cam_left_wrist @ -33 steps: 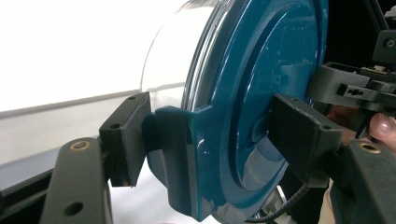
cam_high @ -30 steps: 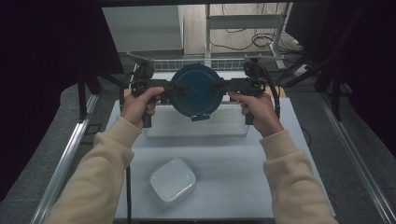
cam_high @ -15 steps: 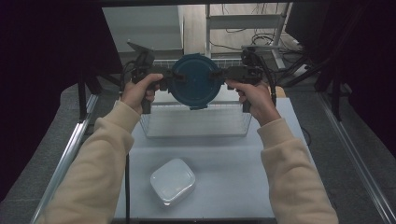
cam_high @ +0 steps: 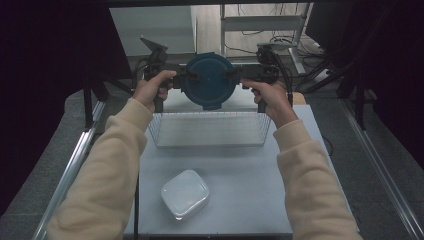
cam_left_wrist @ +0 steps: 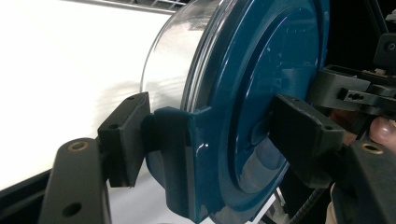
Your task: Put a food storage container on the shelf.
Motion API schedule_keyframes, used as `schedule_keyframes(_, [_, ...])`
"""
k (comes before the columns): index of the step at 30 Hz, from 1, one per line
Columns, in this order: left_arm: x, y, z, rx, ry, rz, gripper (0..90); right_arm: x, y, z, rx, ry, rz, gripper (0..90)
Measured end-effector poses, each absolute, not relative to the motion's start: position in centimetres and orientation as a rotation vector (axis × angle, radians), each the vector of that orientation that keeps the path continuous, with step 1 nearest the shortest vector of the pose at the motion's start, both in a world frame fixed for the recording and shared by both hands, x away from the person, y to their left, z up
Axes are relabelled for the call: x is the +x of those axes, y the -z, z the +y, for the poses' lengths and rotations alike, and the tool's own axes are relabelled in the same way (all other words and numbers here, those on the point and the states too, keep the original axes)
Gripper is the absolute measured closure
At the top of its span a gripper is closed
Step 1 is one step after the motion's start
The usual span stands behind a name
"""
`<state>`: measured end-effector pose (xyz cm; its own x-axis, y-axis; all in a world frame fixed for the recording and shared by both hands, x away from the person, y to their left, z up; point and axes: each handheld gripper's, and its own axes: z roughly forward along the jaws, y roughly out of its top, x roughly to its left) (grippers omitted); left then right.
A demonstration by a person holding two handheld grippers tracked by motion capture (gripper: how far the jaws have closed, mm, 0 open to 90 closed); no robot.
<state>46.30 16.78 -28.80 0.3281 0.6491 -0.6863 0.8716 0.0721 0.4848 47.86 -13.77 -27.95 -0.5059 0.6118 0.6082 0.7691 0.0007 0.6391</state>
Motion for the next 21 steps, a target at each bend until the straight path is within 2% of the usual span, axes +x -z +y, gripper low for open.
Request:
schedule_keyframes(6, [47.3, 30.0, 16.7, 1.646, 0.31, 1.414, 30.4, 49.0, 29.3, -13.7, -1.502, 1.491, -2.077, 40.3])
schedule_keyframes(21, [49.2, 31.6, 16.7, 1.523, 0.345, 1.475, 29.8, 50.7, 30.7, -14.1, -1.581, 1.45, -1.952, 37.4])
